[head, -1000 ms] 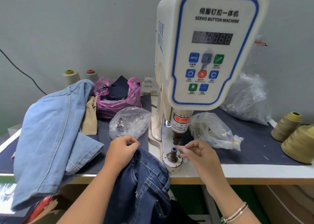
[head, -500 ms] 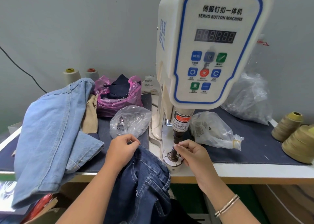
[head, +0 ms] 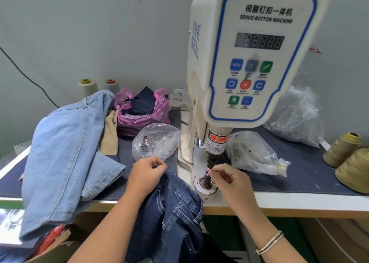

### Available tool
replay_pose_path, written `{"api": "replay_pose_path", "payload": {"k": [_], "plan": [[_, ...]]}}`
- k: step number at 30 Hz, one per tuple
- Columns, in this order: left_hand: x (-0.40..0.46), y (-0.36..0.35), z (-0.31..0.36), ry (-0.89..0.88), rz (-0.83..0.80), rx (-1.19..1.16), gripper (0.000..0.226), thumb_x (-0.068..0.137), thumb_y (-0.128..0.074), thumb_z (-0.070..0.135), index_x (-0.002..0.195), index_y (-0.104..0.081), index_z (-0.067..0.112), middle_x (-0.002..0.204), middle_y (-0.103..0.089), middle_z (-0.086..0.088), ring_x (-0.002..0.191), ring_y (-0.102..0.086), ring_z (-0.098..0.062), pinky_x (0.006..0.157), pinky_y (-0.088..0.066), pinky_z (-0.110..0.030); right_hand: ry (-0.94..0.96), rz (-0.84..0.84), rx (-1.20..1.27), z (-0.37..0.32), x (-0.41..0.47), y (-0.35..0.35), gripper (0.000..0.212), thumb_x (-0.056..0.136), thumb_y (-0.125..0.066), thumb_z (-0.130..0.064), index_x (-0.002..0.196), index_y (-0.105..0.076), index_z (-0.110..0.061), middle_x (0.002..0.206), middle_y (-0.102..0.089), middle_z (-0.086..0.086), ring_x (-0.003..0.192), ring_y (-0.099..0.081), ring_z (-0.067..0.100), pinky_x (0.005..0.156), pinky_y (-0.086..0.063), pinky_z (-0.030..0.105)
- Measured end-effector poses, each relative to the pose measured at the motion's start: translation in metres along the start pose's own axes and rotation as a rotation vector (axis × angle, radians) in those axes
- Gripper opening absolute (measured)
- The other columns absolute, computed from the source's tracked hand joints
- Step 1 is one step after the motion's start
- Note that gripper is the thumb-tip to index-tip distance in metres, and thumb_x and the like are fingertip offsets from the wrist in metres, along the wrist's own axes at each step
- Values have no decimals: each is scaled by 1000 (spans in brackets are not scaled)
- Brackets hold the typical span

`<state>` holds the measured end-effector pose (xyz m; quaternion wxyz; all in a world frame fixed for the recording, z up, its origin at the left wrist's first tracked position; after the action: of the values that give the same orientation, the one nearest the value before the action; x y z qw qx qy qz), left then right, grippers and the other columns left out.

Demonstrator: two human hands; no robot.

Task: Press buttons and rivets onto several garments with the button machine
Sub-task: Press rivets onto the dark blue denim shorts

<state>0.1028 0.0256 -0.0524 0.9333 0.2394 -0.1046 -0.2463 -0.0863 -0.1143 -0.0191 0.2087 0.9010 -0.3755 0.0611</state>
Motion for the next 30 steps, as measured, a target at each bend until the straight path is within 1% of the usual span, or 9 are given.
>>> {"api": "replay_pose_path", "payload": {"k": [4,8,12,14,17,21,23,25,30], "plan": [[2,0,-2,-4,14,12,28,75,-63,11,57,-67,31,57,-64,19,53,-53,4,58,-37,-25,192,46,-225,-4,0,3,25,83,-71,-16,77,-63,-39,66,-60,-10,67,-57,11,58,-42,10],[1,1,-1,-11,16,14,28,76,-63,11,57,-67,31,57,-64,18,49,-51,3,56,-37,-24,244,77,-264,-4,-5,5,12,84,-70,-12,89,-73,-22,68,-61,-10,68,-55,10,57,-40,8],[-9,4,9,-7,-26,-183,37,78,-58,-2,59,-69,27,59,-64,6,55,-49,-11,58,-38,-24,256,138,-141,-17,-18,14,21,87,-62,-20,97,-65,-39,82,-67,-8,75,-59,12,59,-47,18],[-19,8,26,-30,-129,-355,31,74,-58,-2,63,-70,25,56,-57,6,58,-46,-13,58,-38,-18,275,30,-140,-25,-27,11,29,88,-63,-18,99,-63,-45,89,-66,-13,82,-61,8,65,-48,15],[-40,6,61,-112,-413,-454,25,63,-53,4,79,-64,20,50,-37,5,50,-33,-8,50,-30,-13,91,-291,-23,-35,-38,-6,37,83,-66,-32,108,-56,-57,109,-60,-27,105,-57,-3,83,-44,7],[-55,4,96,-199,-661,-564,26,72,-52,2,96,-53,12,61,-56,-11,60,-55,-16,64,-43,-17,-91,-479,0,-43,-39,-19,68,68,-67,-57,128,-35,-62,123,-48,-40,115,-43,-18,89,-41,7],[-57,6,102,-203,-657,-568,19,76,-56,7,92,-55,16,68,-47,-21,66,-42,-28,66,-36,-27,-160,-508,-28,-44,-38,-17,57,68,-67,-55,122,-51,-49,117,-60,-27,108,-54,-10,93,-46,19],[-59,4,103,-228,-679,-519,14,78,-58,11,86,-59,23,64,-37,-16,63,-29,-28,60,-27,-30,-276,-570,55,-44,-38,-11,31,74,-67,-44,102,-68,-30,102,-72,-9,96,-66,5,91,-51,28],[-62,3,93,-195,-753,-378,16,82,-56,25,96,-60,17,67,-50,5,64,-46,-7,65,-36,-18,-467,-632,446,-38,-39,14,22,68,-68,-19,87,-76,-9,88,-73,11,81,-68,20,75,-53,26]]}}
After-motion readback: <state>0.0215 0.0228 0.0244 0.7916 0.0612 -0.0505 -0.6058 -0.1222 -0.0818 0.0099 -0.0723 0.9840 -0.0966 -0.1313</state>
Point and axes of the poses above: each hand's wrist, its own x-axis towards the middle knuckle, its own y-axis out of the back of the hand, z = x × y, the point moved 3 cm from there along x, towards the middle knuckle
